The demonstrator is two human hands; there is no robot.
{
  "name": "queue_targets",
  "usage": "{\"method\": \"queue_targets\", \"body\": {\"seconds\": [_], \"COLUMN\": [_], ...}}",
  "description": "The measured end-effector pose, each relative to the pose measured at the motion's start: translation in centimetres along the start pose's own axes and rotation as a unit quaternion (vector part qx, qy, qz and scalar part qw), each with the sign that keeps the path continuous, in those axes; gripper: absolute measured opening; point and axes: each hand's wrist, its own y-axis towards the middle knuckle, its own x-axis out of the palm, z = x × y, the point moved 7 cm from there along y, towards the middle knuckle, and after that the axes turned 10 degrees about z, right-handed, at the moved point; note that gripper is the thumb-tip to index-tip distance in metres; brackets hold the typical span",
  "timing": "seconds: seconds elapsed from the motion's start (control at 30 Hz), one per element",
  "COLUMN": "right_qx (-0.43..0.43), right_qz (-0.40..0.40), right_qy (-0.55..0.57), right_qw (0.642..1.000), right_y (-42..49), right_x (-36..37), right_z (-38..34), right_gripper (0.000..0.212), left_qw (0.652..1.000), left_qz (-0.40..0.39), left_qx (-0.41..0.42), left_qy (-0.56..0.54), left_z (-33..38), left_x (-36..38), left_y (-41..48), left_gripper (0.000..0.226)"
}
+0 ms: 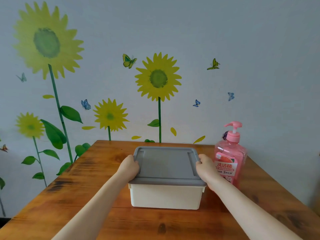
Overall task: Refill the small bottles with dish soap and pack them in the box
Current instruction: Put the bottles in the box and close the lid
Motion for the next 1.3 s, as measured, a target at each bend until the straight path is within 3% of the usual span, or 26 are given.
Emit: {"method": "queue_targets", "body": {"seconds": [0.3,0.47,0.6,0.77,0.87,0.93,1.03,1.13,1.3], "right_qx": [-0.028,-0.032,-0.033,-0.038,-0.102,-0.157,-0.192,-0.232,-0.228], "right_qz": [-0.052,-0.066,-0.073,-0.083,-0.073,-0.078,-0.144,-0.146,-0.173], "right_qy": [-0.131,-0.167,-0.182,-0.234,-0.311,-0.302,-0.263,-0.284,-0.329], "right_qw": [0.990,0.983,0.980,0.968,0.942,0.937,0.935,0.919,0.900], "right_y": [0.0,0.1,0.1,0.2,0.0,-0.4,-1.3,-2.1,-2.5], "right_x": [0.9,1.0,1.1,1.4,1.6,2.7,6.0,8.4,9.5], "right_z": [0.2,0.2,0.2,0.2,-1.2,-3.0,-5.3,-6.6,-5.7], "right_gripper": [0.034,0.035,0.036,0.033,0.032,0.030,0.044,0.045,0.073], "left_qw": [0.992,0.968,0.937,0.924,0.923,0.924,0.934,0.962,0.991], "left_qz": [-0.028,0.038,-0.033,-0.122,-0.146,-0.158,-0.172,-0.148,-0.030], "left_qx": [0.030,0.178,0.278,0.253,0.243,0.238,0.225,0.189,0.127], "left_qy": [0.123,0.170,0.208,0.261,0.259,0.254,0.219,0.130,0.000], "left_z": [0.0,3.2,5.0,3.7,3.7,3.9,4.1,4.1,3.2], "left_x": [0.2,1.2,4.1,6.0,6.1,5.9,5.5,5.0,3.0], "left_y": [0.9,0.6,0.2,0.5,0.3,0.3,0.4,1.0,1.9], "left_gripper": [0.030,0.044,0.044,0.053,0.053,0.053,0.048,0.036,0.035]}}
